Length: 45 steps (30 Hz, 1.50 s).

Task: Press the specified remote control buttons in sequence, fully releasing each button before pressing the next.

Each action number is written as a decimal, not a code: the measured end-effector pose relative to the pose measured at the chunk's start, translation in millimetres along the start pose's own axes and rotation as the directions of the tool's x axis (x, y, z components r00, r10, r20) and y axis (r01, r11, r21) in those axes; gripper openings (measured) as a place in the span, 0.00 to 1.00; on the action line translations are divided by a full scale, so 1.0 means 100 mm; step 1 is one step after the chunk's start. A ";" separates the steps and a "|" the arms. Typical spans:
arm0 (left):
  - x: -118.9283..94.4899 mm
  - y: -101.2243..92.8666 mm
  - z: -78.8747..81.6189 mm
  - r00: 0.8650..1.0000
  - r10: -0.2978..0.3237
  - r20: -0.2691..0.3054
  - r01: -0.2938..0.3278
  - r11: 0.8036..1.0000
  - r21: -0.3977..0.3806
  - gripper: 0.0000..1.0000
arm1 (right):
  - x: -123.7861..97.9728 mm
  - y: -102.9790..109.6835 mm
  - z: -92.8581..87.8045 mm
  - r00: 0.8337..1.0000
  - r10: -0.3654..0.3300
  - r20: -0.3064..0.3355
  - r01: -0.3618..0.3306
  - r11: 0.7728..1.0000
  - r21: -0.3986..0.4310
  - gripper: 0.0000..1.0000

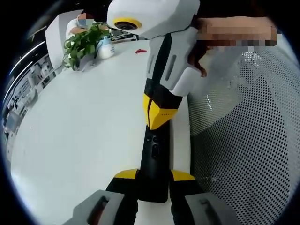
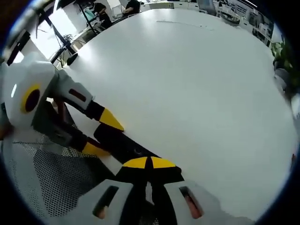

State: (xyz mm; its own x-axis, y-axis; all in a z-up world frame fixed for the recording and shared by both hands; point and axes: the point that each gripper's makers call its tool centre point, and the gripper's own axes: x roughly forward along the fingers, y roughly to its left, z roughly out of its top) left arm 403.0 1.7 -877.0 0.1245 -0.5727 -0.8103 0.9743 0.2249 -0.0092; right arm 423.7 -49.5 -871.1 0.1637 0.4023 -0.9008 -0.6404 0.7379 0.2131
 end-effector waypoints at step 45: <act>0.03 0.00 0.04 1.000 0.009 0.011 -0.009 1.000 -0.010 0.26 | 0.03 0.08 -0.03 0.993 0.110 -0.033 -0.102 0.977 0.187 0.00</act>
State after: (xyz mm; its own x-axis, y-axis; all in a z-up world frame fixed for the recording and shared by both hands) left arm 403.7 -2.8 -877.0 0.1357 -0.5788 -0.8041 0.9713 0.2378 -0.0073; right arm 416.2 -44.1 -873.0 0.0672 0.4629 -0.8838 -0.5018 0.7813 0.3711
